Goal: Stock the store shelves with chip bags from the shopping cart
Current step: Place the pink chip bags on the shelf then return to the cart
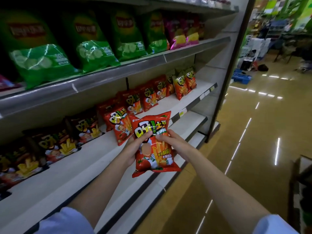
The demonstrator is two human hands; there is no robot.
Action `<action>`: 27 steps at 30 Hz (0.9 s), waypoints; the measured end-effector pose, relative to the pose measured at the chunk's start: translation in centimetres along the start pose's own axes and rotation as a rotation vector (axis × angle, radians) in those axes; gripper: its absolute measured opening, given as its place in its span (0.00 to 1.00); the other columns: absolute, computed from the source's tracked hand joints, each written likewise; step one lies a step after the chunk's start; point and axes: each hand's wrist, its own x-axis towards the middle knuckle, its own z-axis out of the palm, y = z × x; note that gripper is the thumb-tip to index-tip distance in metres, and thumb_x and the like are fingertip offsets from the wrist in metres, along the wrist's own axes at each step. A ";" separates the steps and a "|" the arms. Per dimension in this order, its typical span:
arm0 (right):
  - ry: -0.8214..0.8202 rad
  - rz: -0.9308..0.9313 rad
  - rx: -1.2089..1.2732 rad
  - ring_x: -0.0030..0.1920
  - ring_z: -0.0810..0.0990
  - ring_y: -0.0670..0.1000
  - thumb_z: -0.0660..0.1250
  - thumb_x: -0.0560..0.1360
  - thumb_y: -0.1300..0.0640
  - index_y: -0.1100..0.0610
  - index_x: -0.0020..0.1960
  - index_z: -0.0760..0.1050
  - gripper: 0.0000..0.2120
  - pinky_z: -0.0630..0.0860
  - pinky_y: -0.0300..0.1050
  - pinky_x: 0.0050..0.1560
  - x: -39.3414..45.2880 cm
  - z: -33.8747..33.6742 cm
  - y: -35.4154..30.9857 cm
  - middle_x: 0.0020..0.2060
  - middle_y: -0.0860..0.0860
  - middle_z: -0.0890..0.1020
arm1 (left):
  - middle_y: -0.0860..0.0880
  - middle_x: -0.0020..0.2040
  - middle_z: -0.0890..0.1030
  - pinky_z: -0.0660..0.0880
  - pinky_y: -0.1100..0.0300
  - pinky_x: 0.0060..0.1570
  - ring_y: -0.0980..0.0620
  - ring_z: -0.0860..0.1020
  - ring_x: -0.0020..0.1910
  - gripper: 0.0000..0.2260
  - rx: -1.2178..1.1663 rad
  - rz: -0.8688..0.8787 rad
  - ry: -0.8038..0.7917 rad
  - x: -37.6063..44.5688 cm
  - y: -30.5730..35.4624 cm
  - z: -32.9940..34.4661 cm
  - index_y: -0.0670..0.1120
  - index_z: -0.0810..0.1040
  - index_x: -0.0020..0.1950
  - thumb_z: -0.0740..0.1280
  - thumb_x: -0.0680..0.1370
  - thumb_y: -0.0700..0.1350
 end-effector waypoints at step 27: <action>-0.238 -0.030 -0.172 0.52 0.81 0.50 0.75 0.70 0.56 0.52 0.67 0.70 0.27 0.76 0.43 0.51 35.6 -9.1 -2.5 0.56 0.51 0.82 | 0.49 0.38 0.74 0.68 0.61 0.43 0.53 0.73 0.40 0.14 0.498 0.286 1.157 21.2 -0.1 -13.0 0.46 0.71 0.38 0.76 0.70 0.47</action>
